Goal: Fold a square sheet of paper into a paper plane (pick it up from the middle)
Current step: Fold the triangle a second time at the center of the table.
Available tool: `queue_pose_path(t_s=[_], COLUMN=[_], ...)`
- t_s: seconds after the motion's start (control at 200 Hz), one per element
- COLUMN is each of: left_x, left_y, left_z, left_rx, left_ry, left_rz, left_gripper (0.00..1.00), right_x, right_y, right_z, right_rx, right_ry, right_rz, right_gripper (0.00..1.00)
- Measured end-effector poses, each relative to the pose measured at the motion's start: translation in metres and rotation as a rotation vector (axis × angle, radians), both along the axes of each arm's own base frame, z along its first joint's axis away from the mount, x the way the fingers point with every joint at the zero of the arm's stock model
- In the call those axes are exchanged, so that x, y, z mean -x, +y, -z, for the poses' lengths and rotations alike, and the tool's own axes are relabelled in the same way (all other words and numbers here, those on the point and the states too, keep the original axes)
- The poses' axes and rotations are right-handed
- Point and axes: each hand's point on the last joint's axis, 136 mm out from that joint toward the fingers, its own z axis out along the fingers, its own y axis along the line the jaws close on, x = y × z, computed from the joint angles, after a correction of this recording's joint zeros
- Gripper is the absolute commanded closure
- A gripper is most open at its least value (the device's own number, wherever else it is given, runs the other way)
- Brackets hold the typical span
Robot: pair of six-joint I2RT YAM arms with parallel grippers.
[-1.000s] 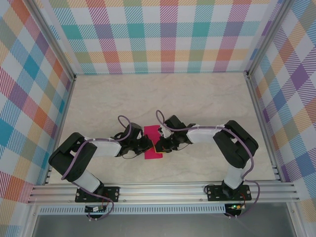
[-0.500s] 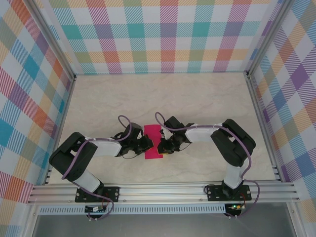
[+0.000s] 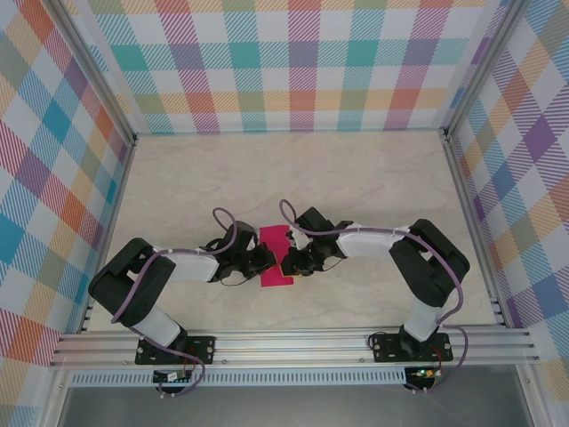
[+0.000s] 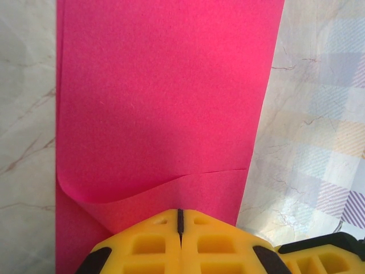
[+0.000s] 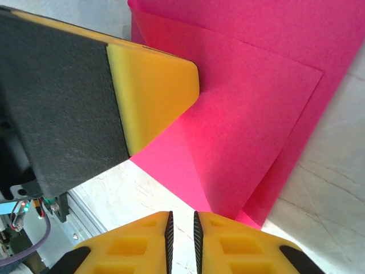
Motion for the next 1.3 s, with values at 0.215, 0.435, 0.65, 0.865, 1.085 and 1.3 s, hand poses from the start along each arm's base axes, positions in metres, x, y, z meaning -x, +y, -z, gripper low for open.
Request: queue_pose_path(t_s=[0.215, 0.435, 0.65, 0.865, 1.085, 1.3], left_x=[0.0, 0.0, 0.0, 0.0, 0.0, 0.0], left_y=[0.0, 0.0, 0.0, -0.001, -0.001, -0.001], left_z=[0.0, 0.0, 0.0, -0.001, -0.001, -0.001], left_rx=[0.0, 0.0, 0.0, 0.001, 0.001, 0.001], left_ry=[0.0, 0.0, 0.0, 0.002, 0.002, 0.002], left_rz=[0.0, 0.0, 0.001, 0.002, 0.002, 0.002], left_gripper=[1.0, 1.0, 1.0, 1.0, 1.0, 1.0], right_x=[0.007, 0.004, -0.006, -0.01, -0.014, -0.021], right_y=[0.005, -0.003, -0.017, -0.015, -0.012, -0.008], right_z=[-0.003, 0.003, 0.008, 0.006, 0.002, -0.001], right_rx=[-0.007, 0.069, 0.152, 0.133, 0.125, 0.128], right_ry=[0.002, -0.032, -0.08, -0.078, -0.075, -0.088], right_rz=[-0.027, -0.017, 0.016, 0.03, 0.04, 0.046], right_gripper=[0.79, 0.69, 0.64, 0.66, 0.64, 0.67])
